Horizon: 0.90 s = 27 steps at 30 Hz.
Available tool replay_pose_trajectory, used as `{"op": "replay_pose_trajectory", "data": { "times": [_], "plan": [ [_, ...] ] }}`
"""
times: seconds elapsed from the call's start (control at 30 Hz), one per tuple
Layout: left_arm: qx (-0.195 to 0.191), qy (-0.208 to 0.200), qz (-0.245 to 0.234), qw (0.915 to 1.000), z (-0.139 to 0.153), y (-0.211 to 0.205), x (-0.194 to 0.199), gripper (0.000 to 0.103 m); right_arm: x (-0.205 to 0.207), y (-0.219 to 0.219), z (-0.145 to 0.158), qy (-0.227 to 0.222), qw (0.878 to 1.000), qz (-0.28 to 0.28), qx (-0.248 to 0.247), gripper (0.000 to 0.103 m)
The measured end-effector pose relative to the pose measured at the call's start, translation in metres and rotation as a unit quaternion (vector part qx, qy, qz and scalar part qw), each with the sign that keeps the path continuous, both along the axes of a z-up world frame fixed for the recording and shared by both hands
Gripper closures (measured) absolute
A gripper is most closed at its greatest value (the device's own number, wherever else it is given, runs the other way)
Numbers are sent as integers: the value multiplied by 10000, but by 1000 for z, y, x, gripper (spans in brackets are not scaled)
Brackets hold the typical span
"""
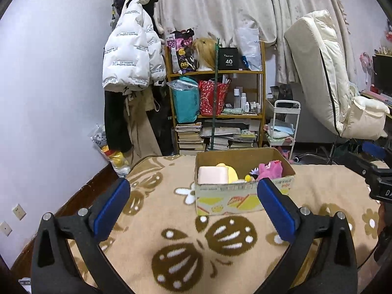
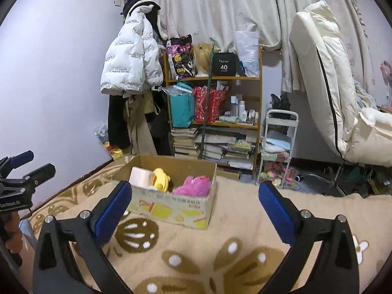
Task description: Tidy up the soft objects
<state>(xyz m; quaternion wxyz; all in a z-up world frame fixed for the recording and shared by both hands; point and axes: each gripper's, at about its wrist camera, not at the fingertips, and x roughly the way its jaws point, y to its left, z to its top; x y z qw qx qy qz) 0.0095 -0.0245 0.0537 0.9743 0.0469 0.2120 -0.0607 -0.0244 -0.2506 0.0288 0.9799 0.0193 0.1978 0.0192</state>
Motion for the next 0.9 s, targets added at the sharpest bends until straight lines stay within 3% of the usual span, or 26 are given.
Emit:
{"op": "replay_pose_trajectory", "data": {
  "times": [0.17,0.3,0.9],
  "plan": [
    [-85,-27,31,10000,-2,7,-16,1,-13,6,-4,75,10000,-65,-10,0],
    [-69,-71,92,9999,-9,11,-20,1,-23,12,0,-168,9995,-211,-155,0],
    [-69,356,88,9993,-41,7,4,1,-3,12,-13,30,9995,-307,-26,0]
  ]
}}
